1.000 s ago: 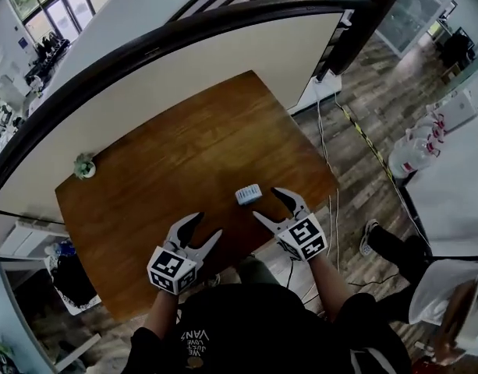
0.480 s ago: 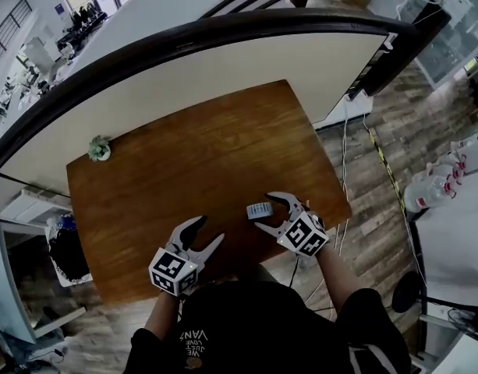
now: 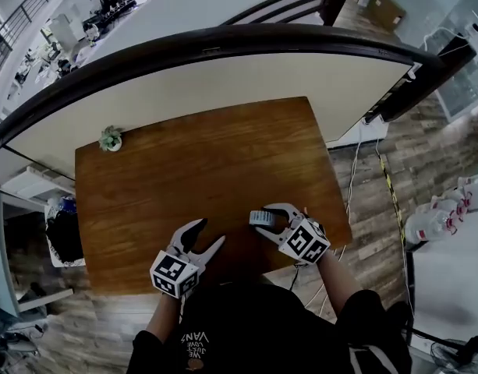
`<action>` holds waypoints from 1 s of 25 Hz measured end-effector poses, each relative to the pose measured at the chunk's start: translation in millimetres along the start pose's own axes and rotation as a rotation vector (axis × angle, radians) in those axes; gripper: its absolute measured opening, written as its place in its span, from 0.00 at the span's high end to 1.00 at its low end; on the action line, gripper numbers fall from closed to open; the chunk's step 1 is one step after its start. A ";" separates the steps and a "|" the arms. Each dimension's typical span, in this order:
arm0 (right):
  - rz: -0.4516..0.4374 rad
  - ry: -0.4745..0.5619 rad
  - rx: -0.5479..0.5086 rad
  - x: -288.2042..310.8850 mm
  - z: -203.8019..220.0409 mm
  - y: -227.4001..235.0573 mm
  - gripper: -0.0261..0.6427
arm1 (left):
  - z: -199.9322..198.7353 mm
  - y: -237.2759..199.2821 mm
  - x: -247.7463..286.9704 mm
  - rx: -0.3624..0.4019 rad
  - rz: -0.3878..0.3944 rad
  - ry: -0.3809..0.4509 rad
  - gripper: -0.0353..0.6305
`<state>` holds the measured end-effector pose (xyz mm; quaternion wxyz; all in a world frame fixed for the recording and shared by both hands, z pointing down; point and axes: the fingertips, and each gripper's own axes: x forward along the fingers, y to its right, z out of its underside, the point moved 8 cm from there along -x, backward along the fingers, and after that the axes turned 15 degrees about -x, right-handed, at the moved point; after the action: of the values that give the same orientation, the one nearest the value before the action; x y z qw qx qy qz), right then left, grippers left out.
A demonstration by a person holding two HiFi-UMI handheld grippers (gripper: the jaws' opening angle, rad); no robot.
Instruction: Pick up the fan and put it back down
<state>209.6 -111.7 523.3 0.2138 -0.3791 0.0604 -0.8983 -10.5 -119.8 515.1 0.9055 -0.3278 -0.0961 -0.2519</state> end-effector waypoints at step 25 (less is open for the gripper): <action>0.151 0.064 0.057 82.3 -41.9 208.2 0.67 | -12.9 -57.9 -43.8 -0.127 -0.240 0.139 0.59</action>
<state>199.4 -336.9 491.4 0.2894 -0.3383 0.0700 -0.8927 -77.9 -149.0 521.9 0.8508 -0.3525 -0.0557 -0.3858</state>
